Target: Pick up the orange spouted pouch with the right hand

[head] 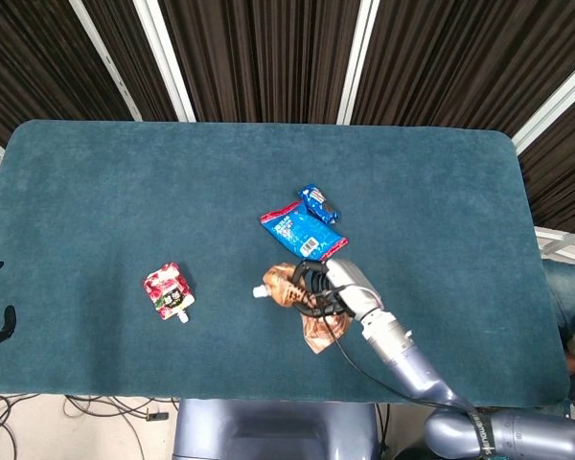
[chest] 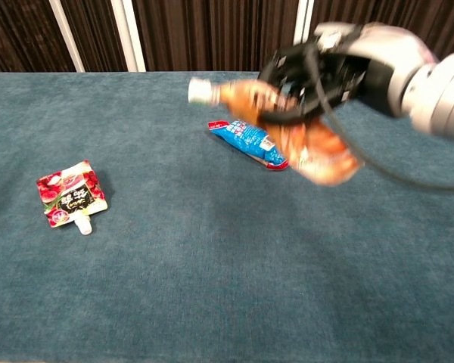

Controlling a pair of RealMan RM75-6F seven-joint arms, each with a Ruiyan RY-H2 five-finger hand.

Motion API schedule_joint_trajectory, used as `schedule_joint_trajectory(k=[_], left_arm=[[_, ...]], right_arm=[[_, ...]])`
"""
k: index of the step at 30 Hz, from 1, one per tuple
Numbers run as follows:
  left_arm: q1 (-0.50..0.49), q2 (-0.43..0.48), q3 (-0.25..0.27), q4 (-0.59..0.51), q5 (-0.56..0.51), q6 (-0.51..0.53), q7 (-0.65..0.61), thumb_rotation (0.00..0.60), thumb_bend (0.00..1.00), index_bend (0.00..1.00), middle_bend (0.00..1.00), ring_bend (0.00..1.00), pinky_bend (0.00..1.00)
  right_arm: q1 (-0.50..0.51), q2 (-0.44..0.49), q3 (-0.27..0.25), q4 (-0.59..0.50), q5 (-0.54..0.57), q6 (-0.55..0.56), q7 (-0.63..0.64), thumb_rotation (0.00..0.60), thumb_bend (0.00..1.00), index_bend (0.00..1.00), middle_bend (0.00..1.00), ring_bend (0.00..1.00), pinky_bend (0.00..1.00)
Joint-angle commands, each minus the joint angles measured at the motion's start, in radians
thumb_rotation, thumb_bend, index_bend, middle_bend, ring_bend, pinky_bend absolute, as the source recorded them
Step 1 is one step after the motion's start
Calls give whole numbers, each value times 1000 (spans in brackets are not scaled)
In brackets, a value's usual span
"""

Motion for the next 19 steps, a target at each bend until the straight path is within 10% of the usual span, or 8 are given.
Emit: schedule_joint_trajectory(k=[1,12,19], left_arm=[[1,-1,2,1,1,0,1,600,508,133,37,123,102],[5,-6,5,5,8,10,3,600,508,133,37,122,102],[5,-8,5,6,8,10,5,600,507,133,37,122,102]], right_arm=[[-31,102,87,-58,3,-67,240,600,467,520,672,783,673],[-73,212,140,-45,-209,-181,861,600,468,528,666,779,672],[-51,258,75,40,-477,-134,1338,600,468,528,665,779,673]])
